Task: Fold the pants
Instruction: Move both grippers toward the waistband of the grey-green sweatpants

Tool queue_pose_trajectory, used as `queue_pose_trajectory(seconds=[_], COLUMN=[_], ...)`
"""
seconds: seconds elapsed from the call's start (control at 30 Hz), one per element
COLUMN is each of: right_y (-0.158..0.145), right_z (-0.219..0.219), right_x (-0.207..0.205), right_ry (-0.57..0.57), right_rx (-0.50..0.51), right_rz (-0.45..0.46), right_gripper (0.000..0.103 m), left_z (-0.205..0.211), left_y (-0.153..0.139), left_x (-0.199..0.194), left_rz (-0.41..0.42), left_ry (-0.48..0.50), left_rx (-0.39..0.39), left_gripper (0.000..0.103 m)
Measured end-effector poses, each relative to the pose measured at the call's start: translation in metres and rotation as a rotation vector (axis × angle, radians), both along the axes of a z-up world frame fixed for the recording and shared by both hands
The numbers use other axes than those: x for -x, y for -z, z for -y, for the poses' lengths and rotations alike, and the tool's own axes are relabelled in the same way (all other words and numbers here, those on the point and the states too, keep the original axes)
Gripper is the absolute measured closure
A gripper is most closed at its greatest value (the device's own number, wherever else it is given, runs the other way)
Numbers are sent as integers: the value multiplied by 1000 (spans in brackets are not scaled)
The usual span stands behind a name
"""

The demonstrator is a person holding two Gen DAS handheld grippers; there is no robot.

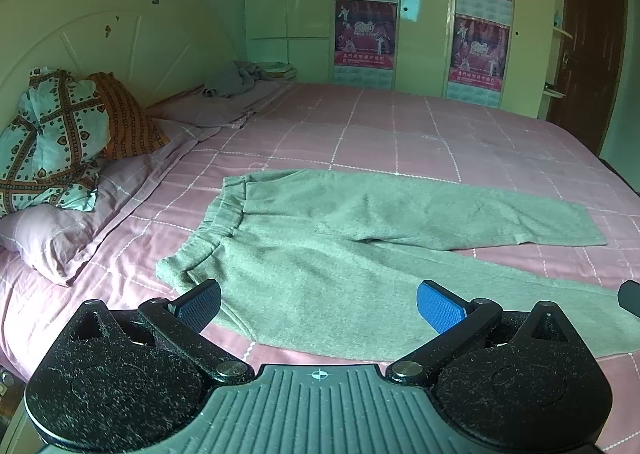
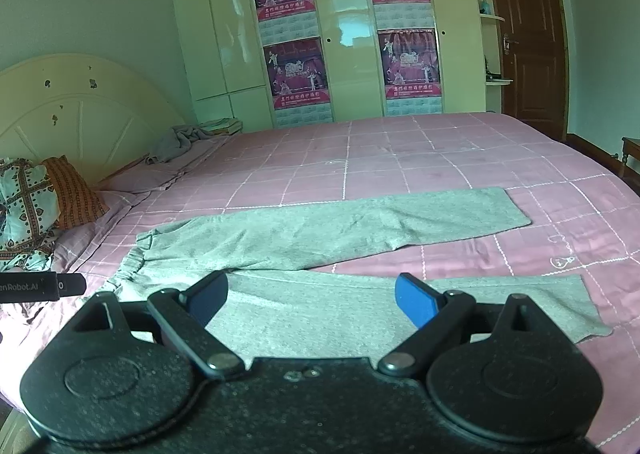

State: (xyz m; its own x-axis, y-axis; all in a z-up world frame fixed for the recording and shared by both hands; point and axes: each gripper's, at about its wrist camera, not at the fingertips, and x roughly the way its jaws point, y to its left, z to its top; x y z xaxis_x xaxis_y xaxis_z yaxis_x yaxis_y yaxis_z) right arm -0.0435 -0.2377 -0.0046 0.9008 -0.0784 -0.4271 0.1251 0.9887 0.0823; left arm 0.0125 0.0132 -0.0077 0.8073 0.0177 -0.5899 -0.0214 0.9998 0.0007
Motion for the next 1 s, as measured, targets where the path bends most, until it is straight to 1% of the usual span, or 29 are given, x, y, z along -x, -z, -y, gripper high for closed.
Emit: queue_pose_trajectory(seconds=[0.13,0.23,0.27,0.33,0.47,0.77,0.87,1.0], right_y=[0,0,0,2,3,2,3,4], right_z=[-3,-4,-6,-7,-12,-17,-18,-19], right_x=[-3,-4,-5,-9,-18,-32,-39,-48], right_ry=[-5,-12,-14,-20,-31,-60,-68,-81], right_rx=[13,0,11,13,23,6,8,2], right_rz=[16,23,33,11,9,11,3,-2], right_gripper=[12,12,12,12,12,12,12,12], left_z=[-4,-7,-9,-12,-18,-26,-28,-28], left_y=[1,3,4,6,8,14,15,16], left_x=[-3,-7,-9,-12,-20,-42,-49,-61], left_rz=[12,12,12,5,15,-21,-14,-35], left_ry=[-5,-11,-14,-20,-34,-63,-70,-70], left_rx=[12,-5,-1,-1,-12,-16,-28,-48], left_gripper=[0,0,0,0,0,0,0,0])
